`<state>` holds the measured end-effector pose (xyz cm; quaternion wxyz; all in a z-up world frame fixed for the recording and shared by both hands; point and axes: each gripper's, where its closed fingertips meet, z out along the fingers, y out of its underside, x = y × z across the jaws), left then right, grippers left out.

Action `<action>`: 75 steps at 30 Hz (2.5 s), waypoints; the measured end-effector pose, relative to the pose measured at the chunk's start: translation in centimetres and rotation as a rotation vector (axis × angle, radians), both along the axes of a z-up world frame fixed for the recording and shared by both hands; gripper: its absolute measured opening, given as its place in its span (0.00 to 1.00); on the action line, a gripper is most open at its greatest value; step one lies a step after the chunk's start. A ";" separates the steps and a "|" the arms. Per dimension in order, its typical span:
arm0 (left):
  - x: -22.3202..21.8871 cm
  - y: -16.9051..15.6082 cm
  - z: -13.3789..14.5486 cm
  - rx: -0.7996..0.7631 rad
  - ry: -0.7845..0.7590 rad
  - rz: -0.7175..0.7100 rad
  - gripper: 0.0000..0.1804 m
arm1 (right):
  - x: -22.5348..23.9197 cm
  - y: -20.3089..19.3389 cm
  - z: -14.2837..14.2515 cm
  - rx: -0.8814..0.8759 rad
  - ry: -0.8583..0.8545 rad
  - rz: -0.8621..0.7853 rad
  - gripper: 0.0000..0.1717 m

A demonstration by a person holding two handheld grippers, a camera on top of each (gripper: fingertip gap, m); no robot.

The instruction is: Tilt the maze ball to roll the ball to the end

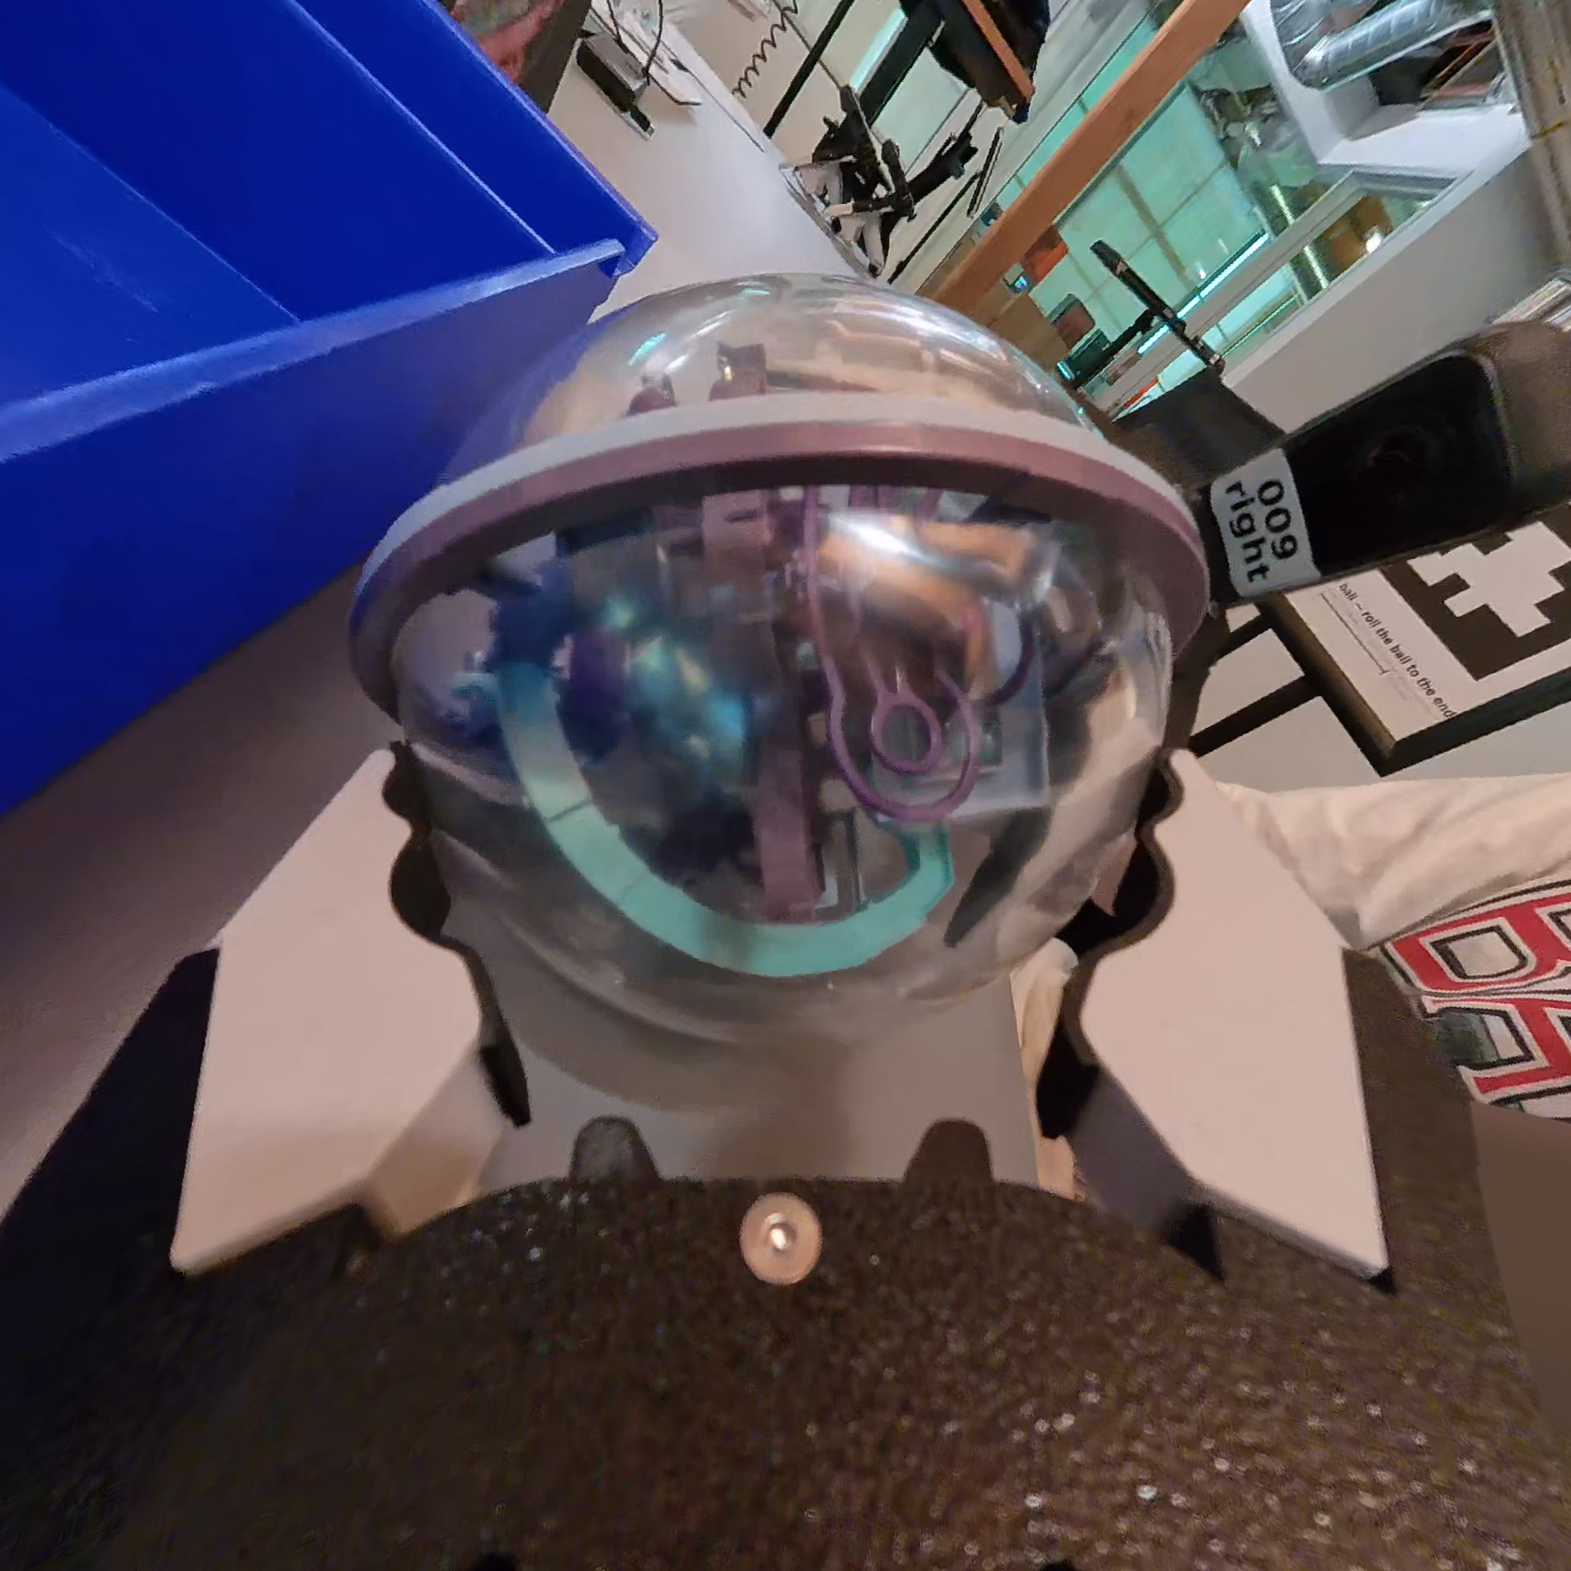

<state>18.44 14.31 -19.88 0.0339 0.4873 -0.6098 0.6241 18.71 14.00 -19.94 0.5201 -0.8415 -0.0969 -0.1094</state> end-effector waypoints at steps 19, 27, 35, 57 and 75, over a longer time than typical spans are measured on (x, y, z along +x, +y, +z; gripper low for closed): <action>-0.8 -2.2 0.4 0.247 -0.197 -0.095 0.86 | -0.9 -3.0 -0.6 0.088 -0.098 -0.192 0.88; -1.0 -2.1 -0.8 0.394 -0.216 -0.117 0.86 | -0.6 -4.0 -0.4 -0.095 -0.136 -0.079 0.81; -0.6 -2.1 -1.1 0.455 -0.270 -0.107 0.85 | 0.4 -4.8 -1.0 -0.226 -0.262 0.026 0.81; -1.0 -4.6 -0.5 0.626 -0.604 -0.151 0.85 | -0.3 -6.1 -1.4 -0.090 -0.494 0.161 0.91; -0.7 -5.8 -0.6 0.669 -0.603 -0.152 0.85 | -0.5 -7.5 0.1 -0.167 -0.475 0.241 0.91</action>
